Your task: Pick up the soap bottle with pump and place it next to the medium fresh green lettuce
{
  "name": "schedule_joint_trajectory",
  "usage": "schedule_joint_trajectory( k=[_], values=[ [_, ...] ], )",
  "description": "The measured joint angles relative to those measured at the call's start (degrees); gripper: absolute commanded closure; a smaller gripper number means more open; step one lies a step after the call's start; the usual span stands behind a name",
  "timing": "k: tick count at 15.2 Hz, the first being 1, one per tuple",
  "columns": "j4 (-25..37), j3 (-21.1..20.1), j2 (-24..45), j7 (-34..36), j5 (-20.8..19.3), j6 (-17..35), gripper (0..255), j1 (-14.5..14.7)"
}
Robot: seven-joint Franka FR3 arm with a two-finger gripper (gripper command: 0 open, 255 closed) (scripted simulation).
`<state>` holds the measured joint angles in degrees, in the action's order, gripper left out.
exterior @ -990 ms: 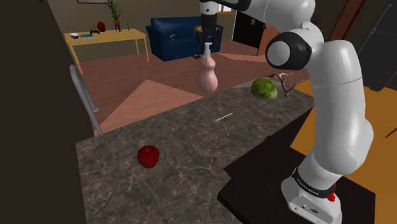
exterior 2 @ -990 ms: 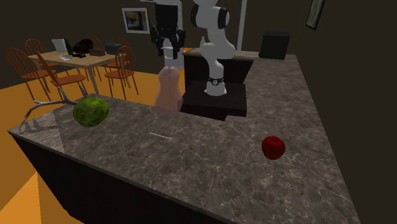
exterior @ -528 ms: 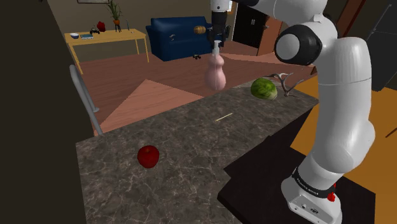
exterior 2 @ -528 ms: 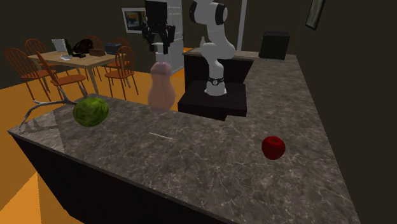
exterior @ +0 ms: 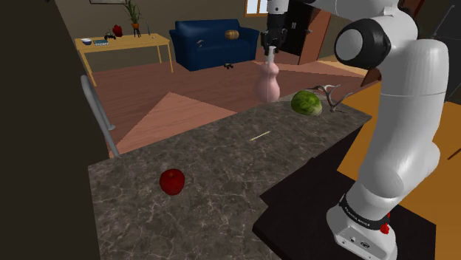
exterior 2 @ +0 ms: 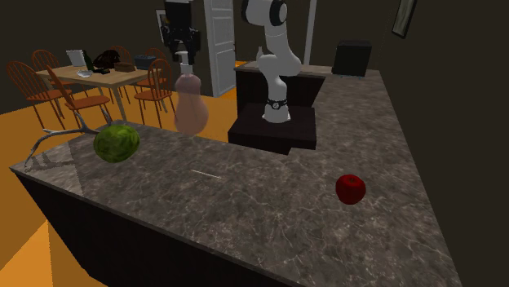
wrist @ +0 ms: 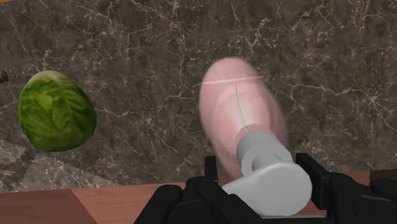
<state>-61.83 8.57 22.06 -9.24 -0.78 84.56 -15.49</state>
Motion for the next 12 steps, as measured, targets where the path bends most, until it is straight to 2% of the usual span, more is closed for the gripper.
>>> schedule_joint_trajectory(
  k=[5,12],
  values=[
    [-2.0,1.8,-1.1,-6.0,0.6,1.3,255,-4.3],
    [4.5,4.1,3.0,-15.0,2.6,-0.7,255,-11.8]
  ],
)
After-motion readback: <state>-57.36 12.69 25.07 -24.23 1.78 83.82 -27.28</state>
